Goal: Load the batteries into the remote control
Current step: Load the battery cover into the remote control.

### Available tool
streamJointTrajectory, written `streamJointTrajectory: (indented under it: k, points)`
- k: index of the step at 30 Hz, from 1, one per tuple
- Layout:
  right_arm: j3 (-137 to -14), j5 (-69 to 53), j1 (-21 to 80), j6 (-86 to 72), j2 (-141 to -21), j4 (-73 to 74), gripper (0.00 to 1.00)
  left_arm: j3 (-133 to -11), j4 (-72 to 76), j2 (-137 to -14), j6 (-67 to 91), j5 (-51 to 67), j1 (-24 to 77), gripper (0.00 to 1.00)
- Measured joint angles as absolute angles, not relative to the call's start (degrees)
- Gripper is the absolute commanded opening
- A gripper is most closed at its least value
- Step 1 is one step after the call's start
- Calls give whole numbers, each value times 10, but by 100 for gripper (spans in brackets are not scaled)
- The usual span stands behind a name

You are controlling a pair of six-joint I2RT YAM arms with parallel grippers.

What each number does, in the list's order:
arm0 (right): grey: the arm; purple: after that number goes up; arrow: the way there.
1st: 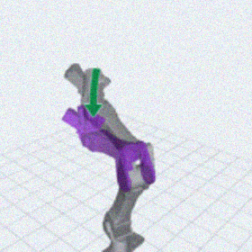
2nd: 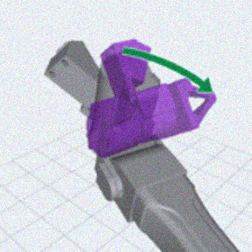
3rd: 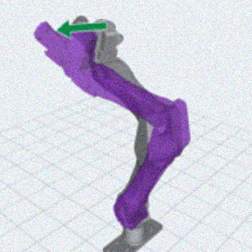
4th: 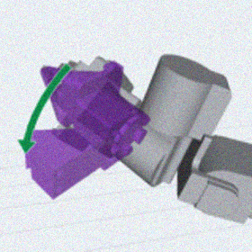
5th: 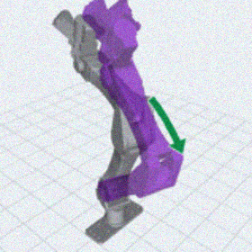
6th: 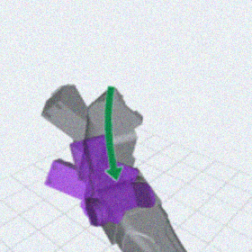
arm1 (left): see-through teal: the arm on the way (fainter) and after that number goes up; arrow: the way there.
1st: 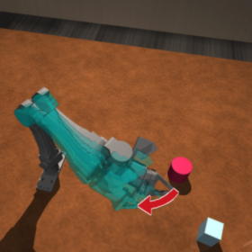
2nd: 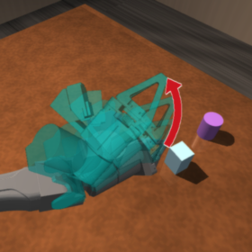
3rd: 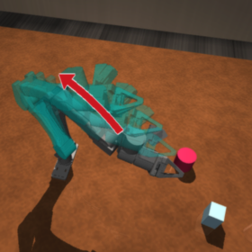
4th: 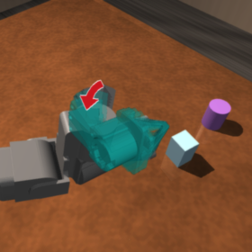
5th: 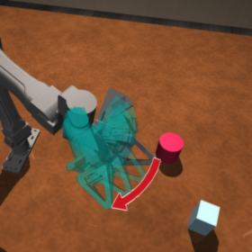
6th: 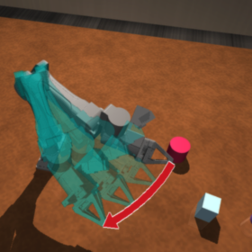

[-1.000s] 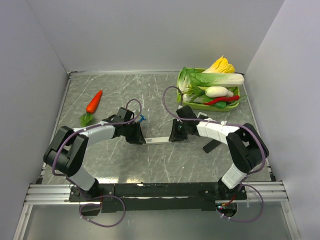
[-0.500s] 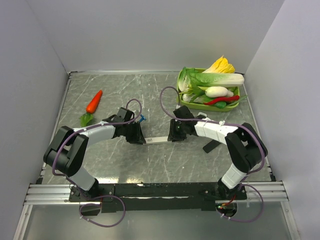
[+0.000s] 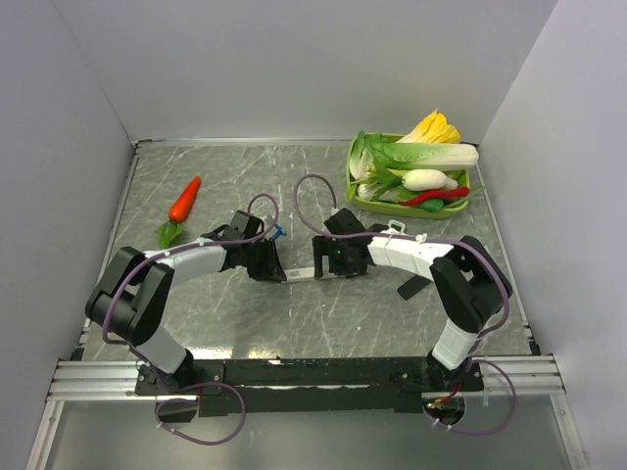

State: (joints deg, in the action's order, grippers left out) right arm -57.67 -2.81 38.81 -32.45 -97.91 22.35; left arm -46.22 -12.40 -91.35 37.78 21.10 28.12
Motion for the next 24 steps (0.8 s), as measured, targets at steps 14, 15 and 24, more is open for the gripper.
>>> streamJointTrajectory:
  k: [14, 15, 24]
  points:
    - [-588, 23, 404, -312, -978, 274, 100, -460, -117, -914, 384, 210, 282, 24]
    - [-592, 28, 404, -310, -978, 286, 100, -460, -117, -914, 384, 210, 282, 24]
    - [-650, 47, 404, -295, -979, 313, 73, -460, -117, -914, 384, 210, 282, 24]
